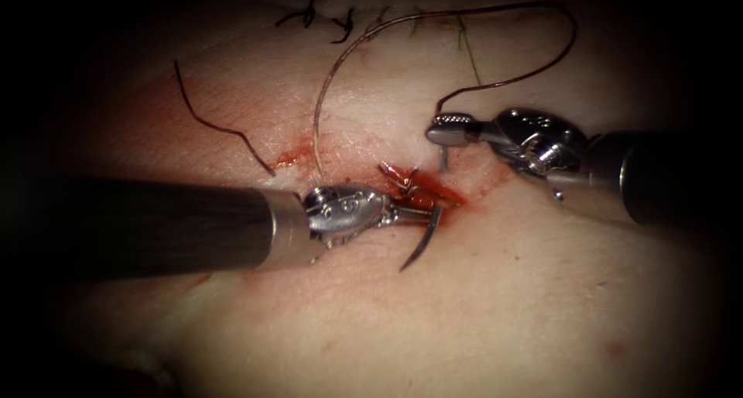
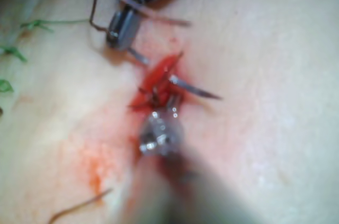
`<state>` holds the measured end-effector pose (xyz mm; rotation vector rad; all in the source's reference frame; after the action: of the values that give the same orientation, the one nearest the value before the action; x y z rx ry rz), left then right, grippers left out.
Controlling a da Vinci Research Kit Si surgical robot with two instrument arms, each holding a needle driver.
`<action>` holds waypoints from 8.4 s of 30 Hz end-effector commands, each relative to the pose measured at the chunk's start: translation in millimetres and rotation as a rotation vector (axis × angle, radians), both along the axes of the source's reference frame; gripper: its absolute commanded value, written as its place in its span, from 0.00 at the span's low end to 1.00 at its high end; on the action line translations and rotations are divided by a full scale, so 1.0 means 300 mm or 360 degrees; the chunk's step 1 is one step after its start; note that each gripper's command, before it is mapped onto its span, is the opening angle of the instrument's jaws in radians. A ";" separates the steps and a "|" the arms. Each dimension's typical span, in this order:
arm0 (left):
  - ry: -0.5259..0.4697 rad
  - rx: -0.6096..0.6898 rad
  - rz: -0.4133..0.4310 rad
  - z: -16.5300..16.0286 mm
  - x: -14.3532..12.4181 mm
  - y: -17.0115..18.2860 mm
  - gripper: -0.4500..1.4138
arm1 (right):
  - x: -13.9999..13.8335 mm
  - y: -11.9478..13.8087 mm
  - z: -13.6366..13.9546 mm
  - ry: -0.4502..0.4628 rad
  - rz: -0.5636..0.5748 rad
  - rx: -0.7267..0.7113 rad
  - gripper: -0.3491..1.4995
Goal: Wound Closure
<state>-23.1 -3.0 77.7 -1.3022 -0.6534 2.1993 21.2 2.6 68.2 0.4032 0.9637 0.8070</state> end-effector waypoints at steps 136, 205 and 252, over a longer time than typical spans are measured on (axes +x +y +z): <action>-0.0455 -0.1230 0.0148 -0.060 0.0119 -0.012 0.00 | -0.0022 -0.0302 -0.0180 0.0546 0.0089 0.0847 0.84; -0.0078 -0.1444 0.0105 -0.054 0.0065 -0.018 0.00 | 0.0049 -0.0261 -0.0272 0.0143 0.0465 0.0658 0.78; -0.0041 -0.1477 0.0107 -0.051 0.0045 -0.022 0.00 | 0.0102 -0.0267 -0.0146 0.0065 0.0549 0.0531 0.20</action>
<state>-21.2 -9.0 61.7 -1.7222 0.4128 2.6455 23.5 -4.9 63.1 0.5440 0.9512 1.2865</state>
